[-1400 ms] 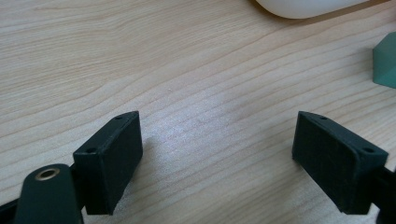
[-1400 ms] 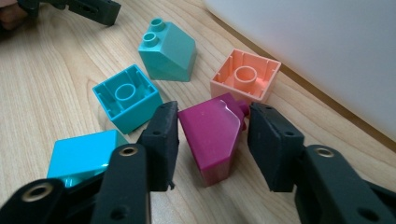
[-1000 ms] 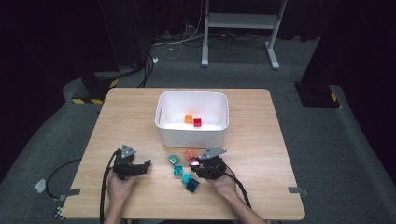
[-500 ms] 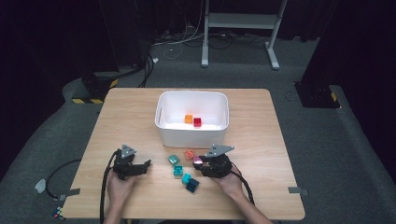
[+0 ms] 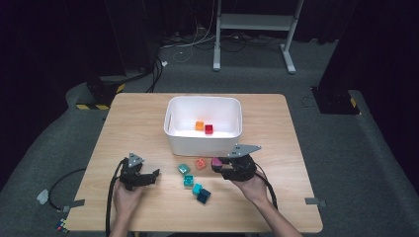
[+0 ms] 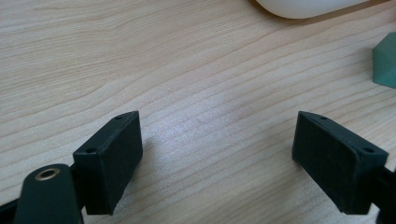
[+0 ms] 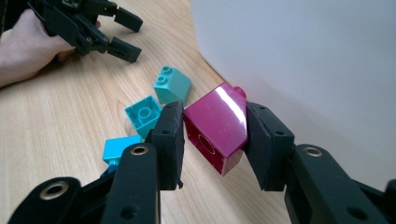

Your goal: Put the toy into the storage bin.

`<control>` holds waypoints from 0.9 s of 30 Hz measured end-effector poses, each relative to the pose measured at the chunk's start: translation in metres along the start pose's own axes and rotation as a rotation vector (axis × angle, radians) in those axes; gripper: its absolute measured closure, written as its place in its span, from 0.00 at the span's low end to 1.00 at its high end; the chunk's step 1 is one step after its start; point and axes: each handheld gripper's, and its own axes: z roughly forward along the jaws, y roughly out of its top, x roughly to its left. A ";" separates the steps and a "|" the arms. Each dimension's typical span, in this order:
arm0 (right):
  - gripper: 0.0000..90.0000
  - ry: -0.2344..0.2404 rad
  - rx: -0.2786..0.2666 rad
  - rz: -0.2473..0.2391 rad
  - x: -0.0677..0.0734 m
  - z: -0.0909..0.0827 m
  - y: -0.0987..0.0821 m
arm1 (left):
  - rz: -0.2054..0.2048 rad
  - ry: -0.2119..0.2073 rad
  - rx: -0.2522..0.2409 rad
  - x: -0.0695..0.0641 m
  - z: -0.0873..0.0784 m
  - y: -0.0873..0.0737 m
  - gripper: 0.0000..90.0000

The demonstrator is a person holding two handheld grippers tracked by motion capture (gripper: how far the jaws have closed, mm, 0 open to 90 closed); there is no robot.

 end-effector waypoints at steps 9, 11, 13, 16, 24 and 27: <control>0.66 0.010 -0.024 -0.010 -0.004 -0.021 0.020 | 0.000 0.000 0.000 0.000 0.000 0.000 0.18; 0.66 0.008 -0.023 -0.019 -0.003 -0.025 0.025 | 0.000 0.000 0.000 0.000 0.000 0.000 0.18; 0.66 0.019 -0.032 -0.021 -0.003 -0.030 0.030 | 0.000 0.000 0.000 0.000 0.000 0.000 0.18; 0.66 0.020 -0.036 -0.034 -0.002 -0.036 0.039 | 0.000 0.000 0.000 0.000 0.000 0.000 0.18; 0.66 0.042 -0.067 -0.036 -0.003 -0.050 0.063 | 0.000 0.000 0.000 0.000 0.000 0.000 0.18; 0.66 0.035 -0.075 -0.044 -0.005 -0.055 0.072 | 0.000 0.000 0.000 0.000 0.000 0.000 0.18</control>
